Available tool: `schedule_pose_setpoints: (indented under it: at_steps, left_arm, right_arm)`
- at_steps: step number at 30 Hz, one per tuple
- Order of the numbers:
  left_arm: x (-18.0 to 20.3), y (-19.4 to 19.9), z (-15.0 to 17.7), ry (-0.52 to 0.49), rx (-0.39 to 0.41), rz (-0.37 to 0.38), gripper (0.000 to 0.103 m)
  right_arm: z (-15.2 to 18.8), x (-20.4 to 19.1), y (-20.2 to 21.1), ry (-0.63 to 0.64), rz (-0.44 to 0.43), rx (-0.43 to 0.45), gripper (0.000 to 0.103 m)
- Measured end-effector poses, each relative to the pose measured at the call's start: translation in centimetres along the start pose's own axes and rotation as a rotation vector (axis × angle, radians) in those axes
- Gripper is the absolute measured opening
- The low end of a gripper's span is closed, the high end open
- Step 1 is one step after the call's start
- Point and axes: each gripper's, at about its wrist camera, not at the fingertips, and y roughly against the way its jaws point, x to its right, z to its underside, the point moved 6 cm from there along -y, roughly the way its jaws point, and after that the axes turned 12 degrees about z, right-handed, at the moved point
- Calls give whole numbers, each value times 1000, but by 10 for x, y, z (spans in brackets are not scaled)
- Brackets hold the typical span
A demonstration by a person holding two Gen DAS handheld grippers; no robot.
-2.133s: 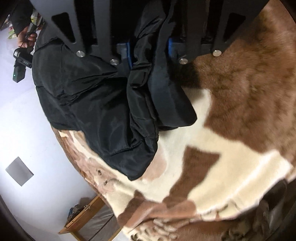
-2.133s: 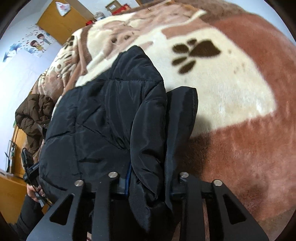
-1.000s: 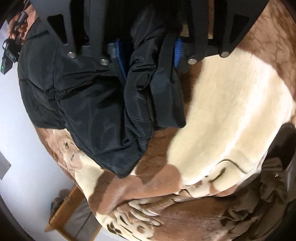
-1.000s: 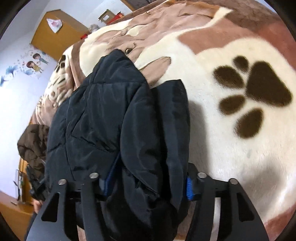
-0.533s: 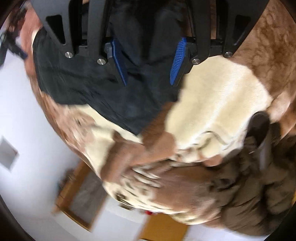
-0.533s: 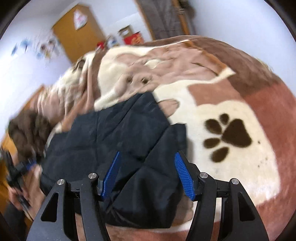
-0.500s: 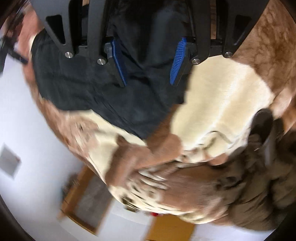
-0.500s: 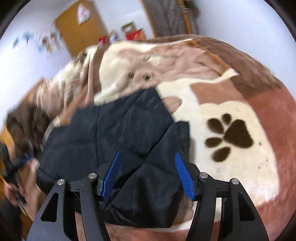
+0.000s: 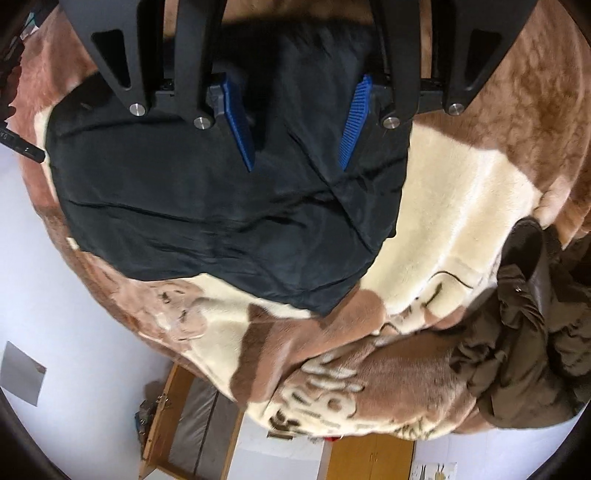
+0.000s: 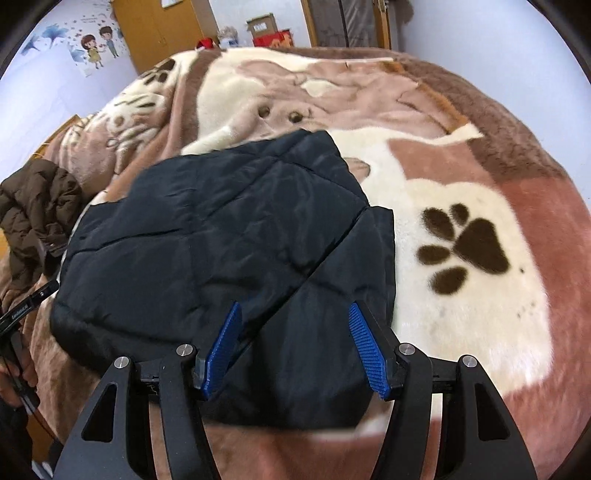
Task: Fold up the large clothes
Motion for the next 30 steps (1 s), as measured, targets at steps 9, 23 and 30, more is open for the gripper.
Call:
schedule_pose_setpoints:
  at_steps: [9, 23, 30]
  left_arm:
    - [70, 65, 52, -28, 17, 37, 56]
    - [130, 129, 124, -98, -6, 20, 69]
    - [138, 134, 136, -126, -19, 1, 71]
  right_arm:
    - [52, -33, 85, 31, -4, 81, 61]
    - [124, -61, 159, 141, 8, 154, 61]
    - [135, -63, 163, 164, 14, 152, 61]
